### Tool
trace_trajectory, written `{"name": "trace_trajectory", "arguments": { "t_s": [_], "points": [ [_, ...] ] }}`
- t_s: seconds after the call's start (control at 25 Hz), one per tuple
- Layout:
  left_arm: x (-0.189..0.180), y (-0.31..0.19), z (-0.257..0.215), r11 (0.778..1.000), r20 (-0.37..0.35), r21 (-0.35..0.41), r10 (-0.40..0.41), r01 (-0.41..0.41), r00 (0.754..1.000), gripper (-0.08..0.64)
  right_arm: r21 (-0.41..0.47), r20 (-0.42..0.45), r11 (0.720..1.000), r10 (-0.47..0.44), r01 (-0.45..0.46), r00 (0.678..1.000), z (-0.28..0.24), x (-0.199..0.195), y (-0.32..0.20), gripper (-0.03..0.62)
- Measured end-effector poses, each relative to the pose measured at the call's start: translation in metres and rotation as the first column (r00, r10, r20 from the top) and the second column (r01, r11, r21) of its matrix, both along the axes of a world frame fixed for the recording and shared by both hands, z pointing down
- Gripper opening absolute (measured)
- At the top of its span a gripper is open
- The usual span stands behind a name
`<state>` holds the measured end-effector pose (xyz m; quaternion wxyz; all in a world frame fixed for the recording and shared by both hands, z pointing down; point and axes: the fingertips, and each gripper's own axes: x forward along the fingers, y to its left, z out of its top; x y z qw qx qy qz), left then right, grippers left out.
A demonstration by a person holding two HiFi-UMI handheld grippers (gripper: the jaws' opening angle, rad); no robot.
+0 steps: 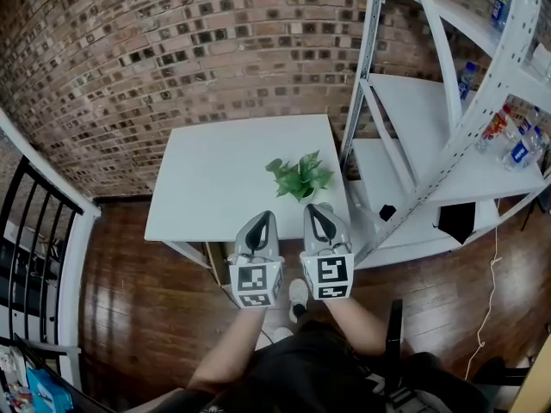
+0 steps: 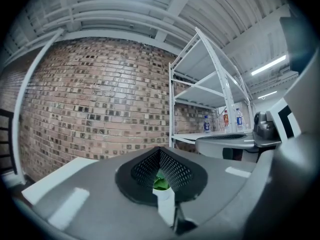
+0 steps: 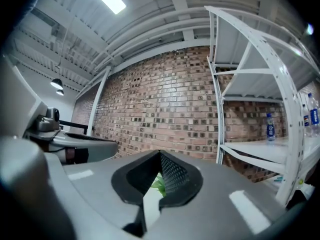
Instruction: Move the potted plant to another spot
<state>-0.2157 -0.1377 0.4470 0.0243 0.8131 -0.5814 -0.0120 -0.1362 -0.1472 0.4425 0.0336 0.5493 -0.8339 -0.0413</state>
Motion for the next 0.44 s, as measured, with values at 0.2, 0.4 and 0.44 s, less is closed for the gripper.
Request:
{"name": "trace_trajectory", "arguments": {
  "t_s": [0.2,0.4,0.44],
  "points": [
    [-0.0052,0.0025,-0.0005,1.0,-0.004,0.006,-0.007,0.007,1.0,0.012,0.005,-0.007,1.0,-0.004,0.004,1.0,-0.0016,-0.0051,0.0039,0.002],
    [-0.0044,0.0022,-0.0028,1.0,-0.003,0.011,-0.001,0.001,1.0,0.012,0.013,-0.022,1.0,0.0,0.0,1.0,-0.0047,-0.0057,0.0041,0.002],
    [-0.004,0.0021,-0.0025,1.0,-0.001,0.011,0.0,0.0,1.0,0.012,0.015,-0.025,1.0,0.002,-0.002,1.0,-0.0051,-0.0053,0.0042,0.002]
  ]
}}
